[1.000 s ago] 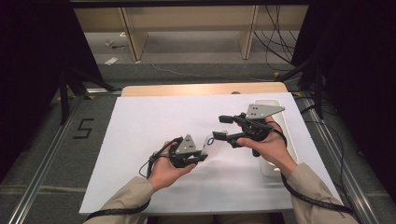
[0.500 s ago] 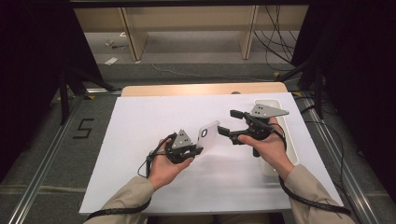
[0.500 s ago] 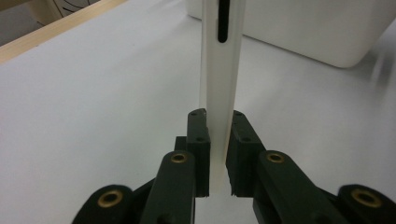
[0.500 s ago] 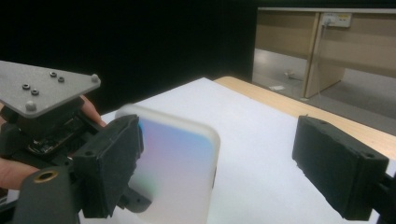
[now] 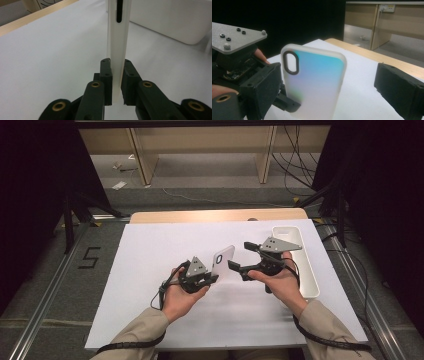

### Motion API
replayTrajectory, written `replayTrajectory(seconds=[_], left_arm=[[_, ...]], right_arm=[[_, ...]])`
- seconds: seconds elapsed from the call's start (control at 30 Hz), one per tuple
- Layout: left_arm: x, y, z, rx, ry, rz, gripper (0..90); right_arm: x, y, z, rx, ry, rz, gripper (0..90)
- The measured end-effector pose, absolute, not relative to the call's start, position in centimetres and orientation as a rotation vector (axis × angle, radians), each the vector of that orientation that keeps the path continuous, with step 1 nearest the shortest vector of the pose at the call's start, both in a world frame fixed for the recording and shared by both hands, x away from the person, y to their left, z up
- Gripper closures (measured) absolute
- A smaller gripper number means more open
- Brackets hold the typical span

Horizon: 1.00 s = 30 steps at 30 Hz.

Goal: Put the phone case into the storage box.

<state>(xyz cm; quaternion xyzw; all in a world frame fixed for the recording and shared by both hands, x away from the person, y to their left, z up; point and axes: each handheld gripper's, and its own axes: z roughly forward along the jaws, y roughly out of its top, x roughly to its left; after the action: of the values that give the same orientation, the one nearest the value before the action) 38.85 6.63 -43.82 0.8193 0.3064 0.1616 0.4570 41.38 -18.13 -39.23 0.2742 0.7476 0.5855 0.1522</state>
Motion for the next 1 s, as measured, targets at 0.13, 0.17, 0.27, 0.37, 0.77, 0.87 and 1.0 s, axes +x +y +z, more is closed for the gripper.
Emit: replayTrajectory(seconds=[0.13, 0.17, 0.27, 0.37, 0.77, 0.87, 1.0], left_arm=[[38.8, 6.2, -43.8, 2.014, 0.755, 0.396, 80.8], [38.8, 6.0, -43.8, 2.015, 0.754, 0.395, 80.8], [38.8, 5.7, -43.8, 2.02, 0.75, 0.395, 80.8], [38.8, 5.4, -43.7, 2.017, 0.751, 0.396, 80.8], [38.7, 4.6, -43.7, 2.013, 0.749, 0.391, 80.8], [38.7, 4.5, -43.7, 2.011, 0.749, 0.391, 80.9], [38.6, 4.3, -43.7, 2.013, 0.747, 0.388, 80.8]], right_arm=[[41.1, -17.8, -39.3, 0.808, 2.124, 1.69, 8.2], [41.1, -17.7, -39.3, 0.815, 2.116, 1.693, 8.2], [41.0, -17.5, -39.3, 0.826, 2.102, 1.7, 8.2], [40.9, -17.4, -39.3, 0.839, 2.092, 1.696, 8.1], [40.8, -17.0, -39.8, 0.885, 2.064, 1.681, 8.0], [40.8, -16.8, -40.0, 0.894, 2.059, 1.681, 8.4], [40.8, -16.5, -40.1, 0.908, 2.05, 1.677, 8.7]])
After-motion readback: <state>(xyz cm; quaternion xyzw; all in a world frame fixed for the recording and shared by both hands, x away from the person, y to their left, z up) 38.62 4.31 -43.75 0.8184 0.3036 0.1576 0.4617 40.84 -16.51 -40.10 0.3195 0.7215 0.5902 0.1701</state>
